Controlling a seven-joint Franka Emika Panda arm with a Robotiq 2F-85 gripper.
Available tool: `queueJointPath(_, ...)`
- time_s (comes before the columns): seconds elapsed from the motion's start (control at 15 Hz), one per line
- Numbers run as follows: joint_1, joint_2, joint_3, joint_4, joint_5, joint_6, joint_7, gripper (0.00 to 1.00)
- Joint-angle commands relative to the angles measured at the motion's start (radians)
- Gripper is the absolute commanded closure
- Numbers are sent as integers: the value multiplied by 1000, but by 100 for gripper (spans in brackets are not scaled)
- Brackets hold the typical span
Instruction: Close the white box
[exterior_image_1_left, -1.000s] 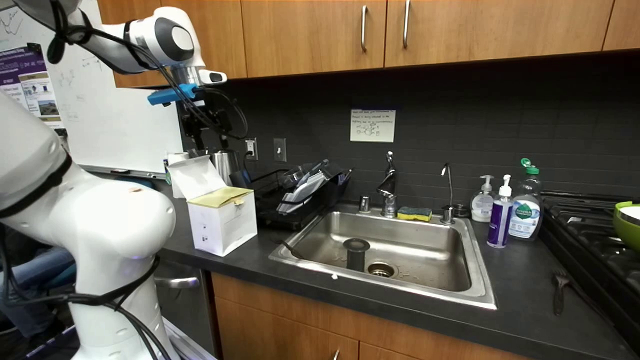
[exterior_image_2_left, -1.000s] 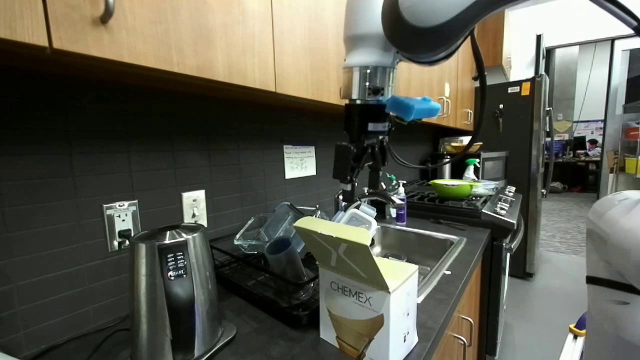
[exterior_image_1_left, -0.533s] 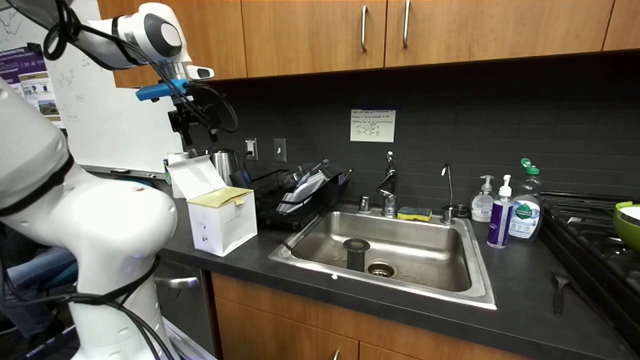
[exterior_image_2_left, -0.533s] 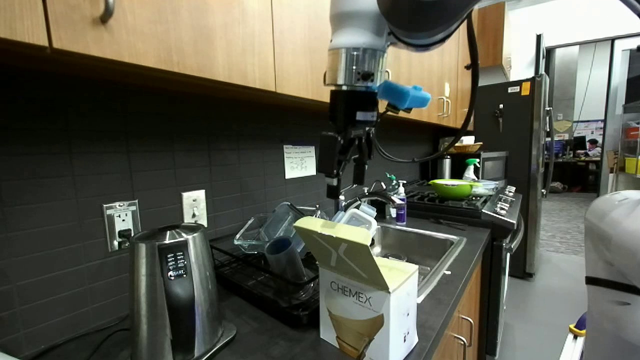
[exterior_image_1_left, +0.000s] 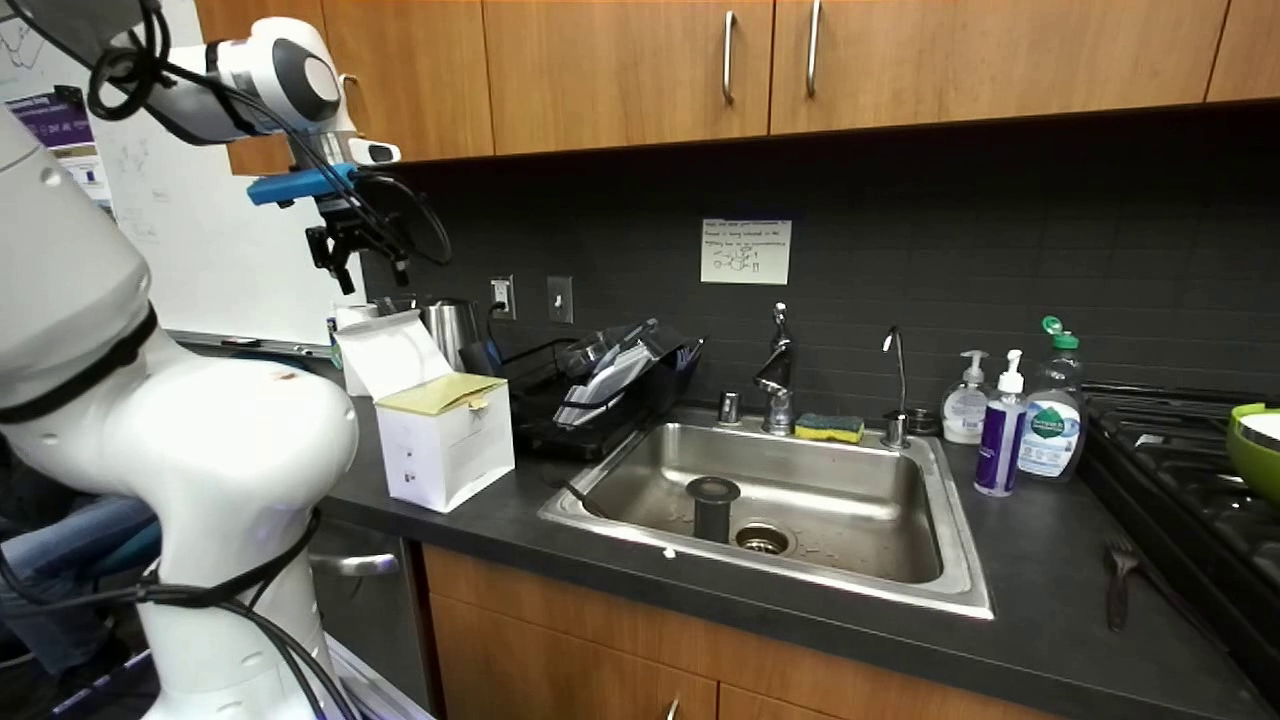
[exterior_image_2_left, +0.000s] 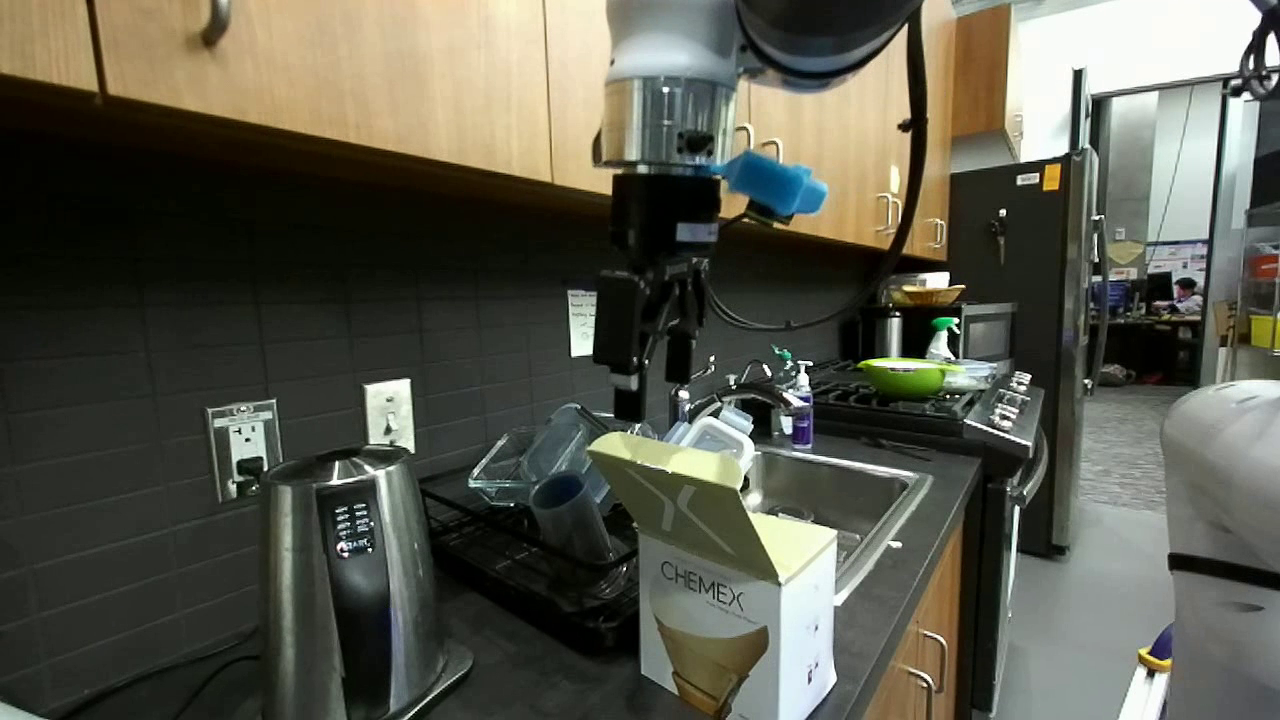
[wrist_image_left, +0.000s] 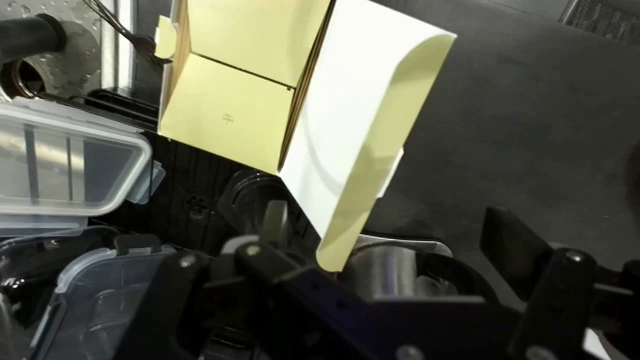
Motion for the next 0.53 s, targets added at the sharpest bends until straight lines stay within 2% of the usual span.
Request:
queueJointPath(0.0, 25, 57, 18, 58, 10, -21, -23, 0)
queueJointPath(0.47, 70, 117, 42, 94, 35, -15, -59, 0)
